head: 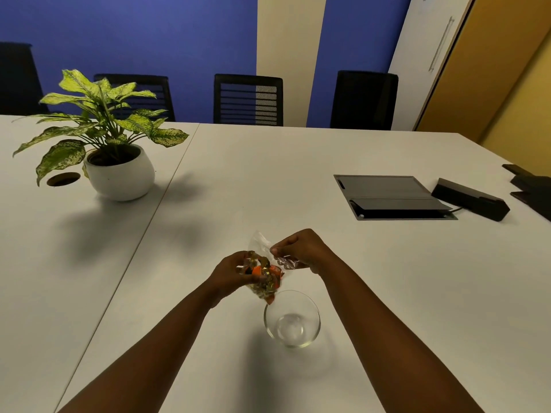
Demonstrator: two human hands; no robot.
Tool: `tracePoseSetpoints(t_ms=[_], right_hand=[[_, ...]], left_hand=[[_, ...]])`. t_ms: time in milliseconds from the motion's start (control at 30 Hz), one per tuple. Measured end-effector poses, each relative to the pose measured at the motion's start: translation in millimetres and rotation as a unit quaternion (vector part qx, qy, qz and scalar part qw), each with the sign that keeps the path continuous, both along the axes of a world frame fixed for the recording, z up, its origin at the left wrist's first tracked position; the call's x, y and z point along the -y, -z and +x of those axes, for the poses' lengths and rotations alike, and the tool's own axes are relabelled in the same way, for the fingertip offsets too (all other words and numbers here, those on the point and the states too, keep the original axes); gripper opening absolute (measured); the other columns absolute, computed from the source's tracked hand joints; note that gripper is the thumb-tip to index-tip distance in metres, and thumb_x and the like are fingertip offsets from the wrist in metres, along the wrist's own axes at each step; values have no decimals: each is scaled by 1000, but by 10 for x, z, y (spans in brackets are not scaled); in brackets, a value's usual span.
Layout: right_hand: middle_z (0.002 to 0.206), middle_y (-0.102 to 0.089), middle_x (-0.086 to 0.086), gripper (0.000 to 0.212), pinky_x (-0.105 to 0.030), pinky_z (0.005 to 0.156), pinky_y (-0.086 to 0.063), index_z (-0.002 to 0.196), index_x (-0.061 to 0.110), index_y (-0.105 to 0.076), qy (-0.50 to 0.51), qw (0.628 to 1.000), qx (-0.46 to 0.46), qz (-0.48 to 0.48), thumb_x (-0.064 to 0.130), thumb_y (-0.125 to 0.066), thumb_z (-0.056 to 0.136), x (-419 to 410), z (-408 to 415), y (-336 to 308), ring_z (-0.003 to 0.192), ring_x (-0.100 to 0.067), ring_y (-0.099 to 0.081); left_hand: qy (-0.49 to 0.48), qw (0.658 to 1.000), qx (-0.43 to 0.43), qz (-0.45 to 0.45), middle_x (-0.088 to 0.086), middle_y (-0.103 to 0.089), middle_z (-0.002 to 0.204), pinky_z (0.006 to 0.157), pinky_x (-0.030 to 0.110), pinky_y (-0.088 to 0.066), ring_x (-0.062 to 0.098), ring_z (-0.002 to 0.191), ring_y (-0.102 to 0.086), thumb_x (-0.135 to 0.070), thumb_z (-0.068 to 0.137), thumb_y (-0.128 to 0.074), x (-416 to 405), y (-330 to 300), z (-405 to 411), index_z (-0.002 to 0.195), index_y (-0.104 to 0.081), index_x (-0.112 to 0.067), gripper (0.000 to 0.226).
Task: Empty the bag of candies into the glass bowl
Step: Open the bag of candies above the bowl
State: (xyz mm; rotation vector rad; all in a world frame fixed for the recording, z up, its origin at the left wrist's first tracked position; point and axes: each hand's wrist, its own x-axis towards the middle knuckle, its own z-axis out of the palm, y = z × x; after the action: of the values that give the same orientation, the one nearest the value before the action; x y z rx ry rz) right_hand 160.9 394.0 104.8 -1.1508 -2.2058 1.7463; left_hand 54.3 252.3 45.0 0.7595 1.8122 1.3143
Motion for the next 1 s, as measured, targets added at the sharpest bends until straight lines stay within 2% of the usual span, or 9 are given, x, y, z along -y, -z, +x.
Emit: tracePoseSetpoints(t_ms=[100,200,300,400,500,633,767,867,1000], right_hand=[[72,-70,-6,4,-29,64,-55,76,8,-73,38,999,-8,-16,7,-76,73,31,-2,80,74,-21,-64],[69,-69,-5,6,-36,75,-58,72,10,-74,69,997,-13,-15,10,-79,70,93,6,165,72,-20,-65],[72,-69,-7,7,-39,81,-58,70,11,-74,89,995,-23,-25,11,-80,68,155,18,195,75,-22,-66],[64,-65,-3,16,-33,69,-57,60,16,-68,91,995,-33,-31,8,-77,71,195,13,204,69,-21,-65],[63,-64,-3,18,-26,61,-52,60,15,-66,82,996,-29,-34,7,-77,71,238,3,224,64,-18,-63],[65,-65,-4,17,-23,58,-52,62,13,-65,51,995,-34,-82,6,-78,70,262,21,239,62,-14,-64],[64,-65,-3,18,-19,47,-52,62,12,-63,41,990,-35,-133,6,-76,73,238,45,224,50,-6,-64],[65,-65,-1,16,-15,43,-50,64,13,-64,42,988,-22,-146,9,-74,76,230,53,206,50,-5,-63],[73,-66,-9,7,-24,56,-54,80,1,-69,47,990,-21,-132,9,-69,80,256,63,201,65,-18,-65]], left_hand=[[-60,998,-17,-6,3,-61,116,94,35,-48,21,111,-55,-20,68,-80,-38,-6,24,117,-57,-16,54],[-132,989,-62,1,2,-66,95,74,27,-47,17,92,-59,-38,72,-73,-106,-50,97,88,-61,-17,29],[-111,994,-3,-12,4,-65,75,60,25,-47,17,70,-62,-45,81,-60,-169,-139,171,71,-58,-15,32],[-59,997,40,-30,5,-67,76,58,26,-50,19,70,-64,-49,85,-53,-198,-203,231,81,-64,-13,38],[-74,995,57,-25,14,-67,82,63,29,-52,25,72,-65,-43,88,-50,-201,-209,262,94,-64,-4,41],[-62,997,50,-9,6,-62,71,62,28,-48,17,64,-60,-31,94,-42,-170,-195,237,75,-57,-14,30],[-49,996,67,14,5,-58,69,63,26,-48,15,64,-57,-22,96,-38,-141,-173,227,72,-56,-14,31],[-46,997,59,24,7,-58,69,67,26,-49,16,65,-56,-18,96,-39,-152,-152,233,71,-55,-11,30],[-46,998,43,12,8,-60,71,69,27,-51,17,68,-58,-13,95,-40,-164,-108,224,72,-56,-8,28]])
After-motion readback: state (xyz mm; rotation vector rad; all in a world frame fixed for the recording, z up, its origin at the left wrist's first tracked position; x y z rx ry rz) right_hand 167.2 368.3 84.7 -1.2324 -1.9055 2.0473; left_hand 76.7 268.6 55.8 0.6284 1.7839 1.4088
